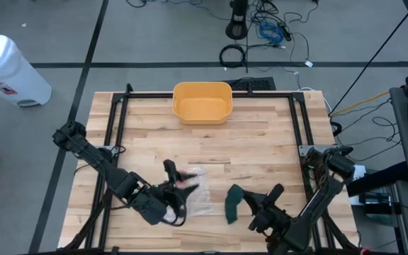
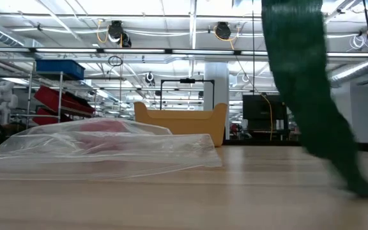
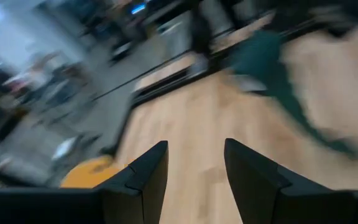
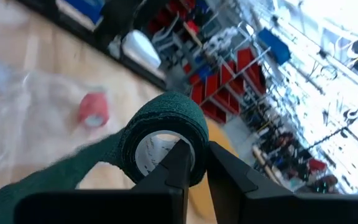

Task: Roll bandage
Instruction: Roll the green bandage

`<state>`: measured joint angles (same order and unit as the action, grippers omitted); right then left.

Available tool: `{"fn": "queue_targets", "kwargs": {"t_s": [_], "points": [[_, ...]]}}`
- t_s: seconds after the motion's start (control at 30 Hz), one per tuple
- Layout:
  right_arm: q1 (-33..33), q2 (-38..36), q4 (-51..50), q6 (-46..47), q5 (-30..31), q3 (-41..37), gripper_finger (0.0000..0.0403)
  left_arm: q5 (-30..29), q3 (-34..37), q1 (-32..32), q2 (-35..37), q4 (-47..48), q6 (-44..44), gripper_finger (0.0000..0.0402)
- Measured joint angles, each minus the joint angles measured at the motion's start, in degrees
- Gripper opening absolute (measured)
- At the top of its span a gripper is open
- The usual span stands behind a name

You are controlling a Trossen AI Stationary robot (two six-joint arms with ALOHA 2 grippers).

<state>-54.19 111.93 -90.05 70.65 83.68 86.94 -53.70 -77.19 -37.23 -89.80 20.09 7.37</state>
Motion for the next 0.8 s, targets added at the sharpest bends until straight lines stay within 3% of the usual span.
{"fn": "queue_targets", "kwargs": {"t_s": [0.17, 0.4, 0.67, 0.8], "points": [[-0.2, -6.1, 0.0, -4.0, 3.8, 0.0, 0.0044, 9.3, 0.0, -0.3, 0.0, -6.5, 5.3, 0.0164], [-2.6, -12.3, 0.2, -7.2, 6.3, 0.0, 0.0045, 9.8, 0.0, 0.9, 0.0, -9.7, 7.4, 0.0164], [-4.8, -15.8, 3.6, -17.3, 6.4, 0.0, 0.0045, 9.9, 0.0, 1.3, 0.0, -19.2, 17.4, 0.0164], [-4.8, -16.6, 4.6, -22.1, 6.4, 0.0, 0.0045, 14.2, 0.0, 2.3, 0.0, -23.0, 20.0, 0.0164]]}}
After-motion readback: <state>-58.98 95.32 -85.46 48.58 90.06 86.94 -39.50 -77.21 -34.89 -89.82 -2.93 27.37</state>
